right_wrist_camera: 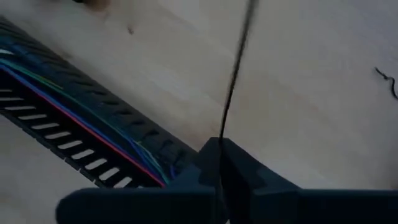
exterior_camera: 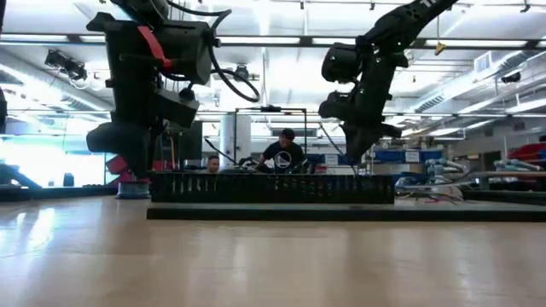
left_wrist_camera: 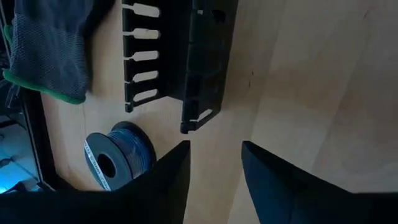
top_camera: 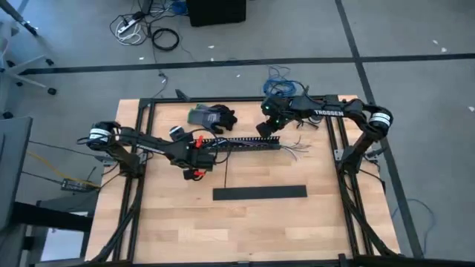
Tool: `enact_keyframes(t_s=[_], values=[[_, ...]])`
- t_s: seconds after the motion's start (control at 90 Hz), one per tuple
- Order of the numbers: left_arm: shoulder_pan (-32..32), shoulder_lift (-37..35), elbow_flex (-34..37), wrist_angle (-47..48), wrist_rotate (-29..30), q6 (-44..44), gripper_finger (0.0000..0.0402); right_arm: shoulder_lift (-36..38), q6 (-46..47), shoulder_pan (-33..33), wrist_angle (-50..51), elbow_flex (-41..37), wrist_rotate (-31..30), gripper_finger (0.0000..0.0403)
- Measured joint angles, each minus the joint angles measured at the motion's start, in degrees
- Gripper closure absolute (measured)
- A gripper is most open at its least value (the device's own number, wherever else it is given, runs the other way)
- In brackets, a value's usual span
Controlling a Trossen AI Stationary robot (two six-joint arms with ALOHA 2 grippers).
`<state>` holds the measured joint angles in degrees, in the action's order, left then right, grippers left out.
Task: Ziptie cables
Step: Put the ziptied wire cables into the black cable duct
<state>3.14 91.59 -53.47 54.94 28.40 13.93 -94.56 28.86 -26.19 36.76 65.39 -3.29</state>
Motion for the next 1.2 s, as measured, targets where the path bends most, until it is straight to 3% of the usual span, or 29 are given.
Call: enact_keyframes(t_s=[0.5, 0.811, 1.2], values=[[0.00, 0.01, 0.00, 0.04, -0.25, -0.17, 0.0264, -0.09, 1.85, 4.74, 0.88, -0.02, -4.18, 0.0402], [0.00, 0.01, 0.00, 0.09, -1.06, -0.20, 0.0264, -7.37, 2.39, 6.94, -0.72, -0.07, -4.00, 0.0402], [-0.02, 0.00, 0.00, -0.41, -1.03, -0.39, 0.0264, -6.01, 2.65, 9.51, 3.59, 3.71, -7.62, 0.0402]])
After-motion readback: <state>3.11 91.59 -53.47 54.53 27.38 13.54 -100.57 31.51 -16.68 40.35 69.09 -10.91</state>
